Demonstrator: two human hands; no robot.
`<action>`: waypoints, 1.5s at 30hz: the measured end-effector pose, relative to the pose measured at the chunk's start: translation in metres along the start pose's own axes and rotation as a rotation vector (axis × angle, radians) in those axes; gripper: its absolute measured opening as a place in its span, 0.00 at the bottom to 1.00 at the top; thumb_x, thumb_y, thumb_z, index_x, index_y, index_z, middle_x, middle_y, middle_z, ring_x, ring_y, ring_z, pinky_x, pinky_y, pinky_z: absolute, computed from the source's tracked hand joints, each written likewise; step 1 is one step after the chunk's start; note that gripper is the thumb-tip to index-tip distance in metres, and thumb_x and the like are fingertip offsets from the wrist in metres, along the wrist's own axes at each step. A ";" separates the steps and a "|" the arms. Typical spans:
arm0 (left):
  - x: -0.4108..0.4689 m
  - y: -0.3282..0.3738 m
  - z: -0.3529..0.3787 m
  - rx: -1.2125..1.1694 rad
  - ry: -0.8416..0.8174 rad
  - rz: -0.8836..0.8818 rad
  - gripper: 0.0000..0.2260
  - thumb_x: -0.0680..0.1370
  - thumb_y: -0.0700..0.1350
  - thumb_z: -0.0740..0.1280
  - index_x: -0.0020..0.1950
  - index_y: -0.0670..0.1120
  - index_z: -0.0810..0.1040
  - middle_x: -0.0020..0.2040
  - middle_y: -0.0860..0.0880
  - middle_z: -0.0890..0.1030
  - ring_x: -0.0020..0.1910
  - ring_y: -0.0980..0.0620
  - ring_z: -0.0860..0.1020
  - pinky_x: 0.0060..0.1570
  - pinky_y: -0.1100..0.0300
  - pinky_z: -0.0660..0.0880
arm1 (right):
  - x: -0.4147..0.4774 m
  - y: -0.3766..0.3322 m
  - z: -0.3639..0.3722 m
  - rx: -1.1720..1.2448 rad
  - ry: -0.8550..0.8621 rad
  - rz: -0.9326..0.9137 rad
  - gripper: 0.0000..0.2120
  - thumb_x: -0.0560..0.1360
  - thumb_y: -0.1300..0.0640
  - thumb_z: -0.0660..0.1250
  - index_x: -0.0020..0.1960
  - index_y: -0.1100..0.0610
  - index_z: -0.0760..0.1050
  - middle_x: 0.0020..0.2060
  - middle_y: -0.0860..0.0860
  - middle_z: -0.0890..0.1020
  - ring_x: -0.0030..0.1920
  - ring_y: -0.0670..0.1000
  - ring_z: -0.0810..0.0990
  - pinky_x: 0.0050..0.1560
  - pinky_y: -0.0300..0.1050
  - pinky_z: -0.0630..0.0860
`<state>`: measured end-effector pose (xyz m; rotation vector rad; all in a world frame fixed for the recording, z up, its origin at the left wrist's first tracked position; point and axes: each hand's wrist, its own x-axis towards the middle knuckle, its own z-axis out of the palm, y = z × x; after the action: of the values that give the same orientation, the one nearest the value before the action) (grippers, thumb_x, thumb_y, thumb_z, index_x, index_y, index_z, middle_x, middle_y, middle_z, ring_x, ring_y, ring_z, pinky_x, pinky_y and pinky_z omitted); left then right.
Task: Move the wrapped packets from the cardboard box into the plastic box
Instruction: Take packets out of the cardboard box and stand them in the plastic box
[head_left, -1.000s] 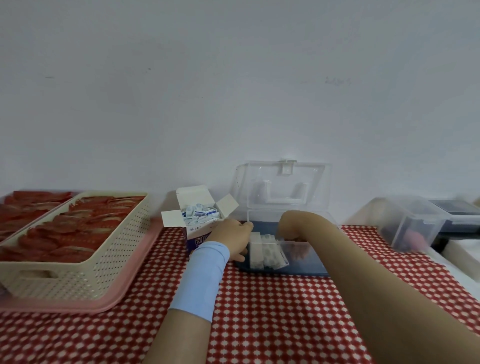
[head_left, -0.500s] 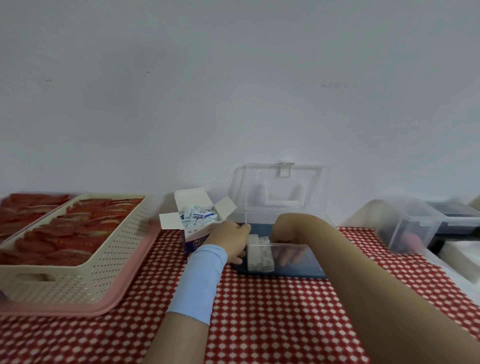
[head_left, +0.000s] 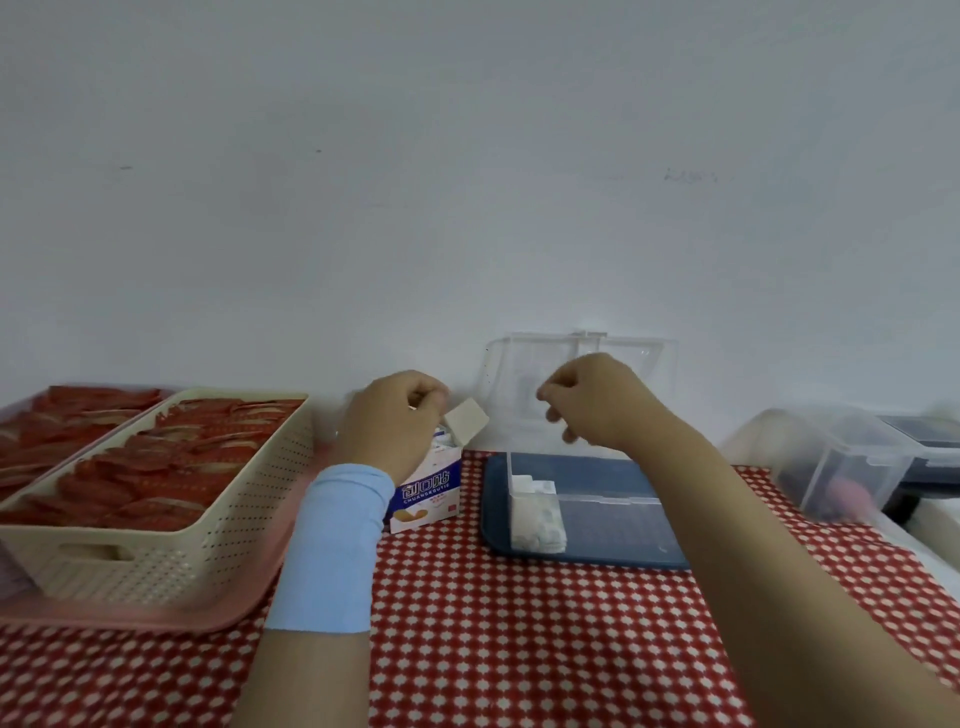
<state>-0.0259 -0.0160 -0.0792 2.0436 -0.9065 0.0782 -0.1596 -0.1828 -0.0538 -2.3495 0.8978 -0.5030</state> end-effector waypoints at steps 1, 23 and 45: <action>0.000 -0.009 -0.003 0.061 0.041 0.009 0.07 0.81 0.47 0.63 0.51 0.54 0.81 0.48 0.59 0.80 0.48 0.56 0.78 0.47 0.59 0.73 | -0.003 -0.010 0.004 0.010 0.042 -0.100 0.10 0.80 0.56 0.63 0.52 0.56 0.82 0.43 0.47 0.85 0.39 0.49 0.85 0.47 0.48 0.83; 0.010 -0.069 -0.025 0.095 -0.031 -0.026 0.14 0.81 0.47 0.63 0.67 0.52 0.77 0.69 0.53 0.73 0.67 0.54 0.71 0.59 0.67 0.61 | 0.038 -0.069 0.113 -0.299 -0.048 -0.430 0.08 0.79 0.48 0.66 0.51 0.48 0.82 0.46 0.46 0.85 0.46 0.50 0.81 0.54 0.50 0.77; 0.025 -0.073 -0.021 -0.451 0.483 -0.079 0.03 0.80 0.43 0.67 0.47 0.49 0.79 0.44 0.54 0.84 0.42 0.54 0.83 0.43 0.56 0.81 | 0.029 -0.059 0.116 -0.196 -0.134 -0.443 0.07 0.77 0.53 0.69 0.52 0.46 0.85 0.48 0.43 0.84 0.47 0.45 0.80 0.49 0.43 0.79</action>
<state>0.0440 0.0107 -0.1083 1.5399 -0.4839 0.2848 -0.0506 -0.1234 -0.1021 -2.7379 0.3745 -0.4357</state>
